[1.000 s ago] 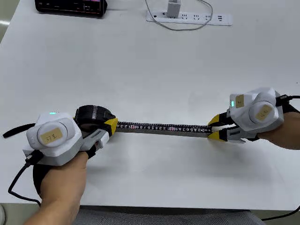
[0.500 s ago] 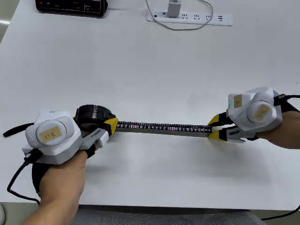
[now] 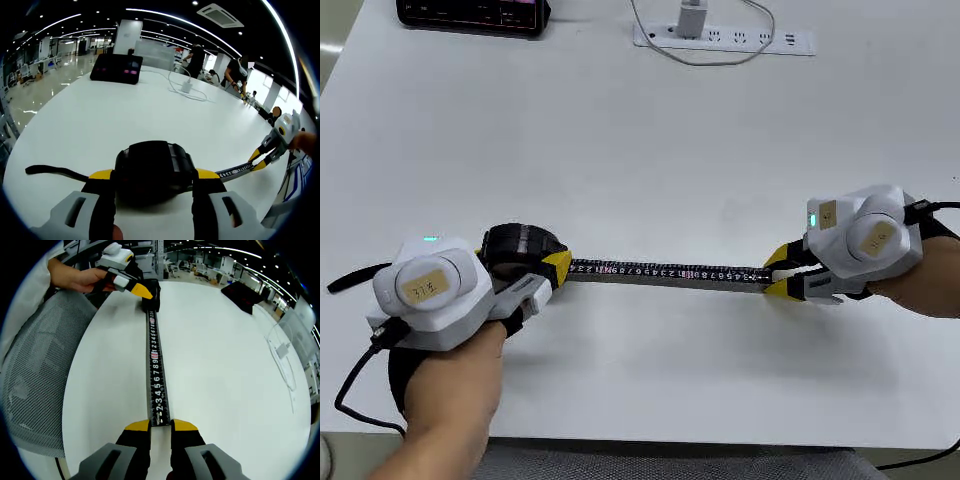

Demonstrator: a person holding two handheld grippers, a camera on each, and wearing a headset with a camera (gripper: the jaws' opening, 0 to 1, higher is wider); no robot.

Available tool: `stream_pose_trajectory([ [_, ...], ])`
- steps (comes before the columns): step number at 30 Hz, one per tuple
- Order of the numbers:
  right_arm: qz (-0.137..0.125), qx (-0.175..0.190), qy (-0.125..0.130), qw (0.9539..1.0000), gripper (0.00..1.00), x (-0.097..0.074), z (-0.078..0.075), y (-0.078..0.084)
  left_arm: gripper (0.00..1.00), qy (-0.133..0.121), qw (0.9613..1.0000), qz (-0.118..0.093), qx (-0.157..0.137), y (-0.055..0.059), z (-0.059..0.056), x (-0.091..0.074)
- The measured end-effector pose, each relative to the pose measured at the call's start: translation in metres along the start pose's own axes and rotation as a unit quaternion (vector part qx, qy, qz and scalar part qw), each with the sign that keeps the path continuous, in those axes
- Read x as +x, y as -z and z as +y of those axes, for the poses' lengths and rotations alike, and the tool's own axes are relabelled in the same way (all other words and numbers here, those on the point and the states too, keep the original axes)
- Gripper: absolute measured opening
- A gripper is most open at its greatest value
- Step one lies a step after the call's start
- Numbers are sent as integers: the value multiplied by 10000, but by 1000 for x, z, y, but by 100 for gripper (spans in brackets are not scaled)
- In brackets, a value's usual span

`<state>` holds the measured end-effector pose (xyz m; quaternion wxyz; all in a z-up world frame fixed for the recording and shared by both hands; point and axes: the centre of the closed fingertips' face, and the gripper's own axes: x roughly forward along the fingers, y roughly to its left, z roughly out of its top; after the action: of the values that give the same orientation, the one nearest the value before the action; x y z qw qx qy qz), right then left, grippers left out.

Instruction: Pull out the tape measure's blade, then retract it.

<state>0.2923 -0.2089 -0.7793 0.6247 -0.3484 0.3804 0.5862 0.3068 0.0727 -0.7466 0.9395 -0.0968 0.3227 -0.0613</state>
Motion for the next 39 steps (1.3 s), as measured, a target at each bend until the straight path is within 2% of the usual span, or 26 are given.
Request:
stream_pose_trajectory([
  [17, 0, -13, -39, 10000, 11, 2, -1, -2, 55, 21, 10000, 24, -31, 0, 0, 0],
  [29, -195, 28, -65, 9998, 10, 7, -3, -24, 55, 75, 10000, 12, -51, 0, -1, -1],
  [39, -278, -4, -125, 9995, 10, 14, -3, -36, 55, 99, 9999, 21, -103, 1, 0, 0],
])
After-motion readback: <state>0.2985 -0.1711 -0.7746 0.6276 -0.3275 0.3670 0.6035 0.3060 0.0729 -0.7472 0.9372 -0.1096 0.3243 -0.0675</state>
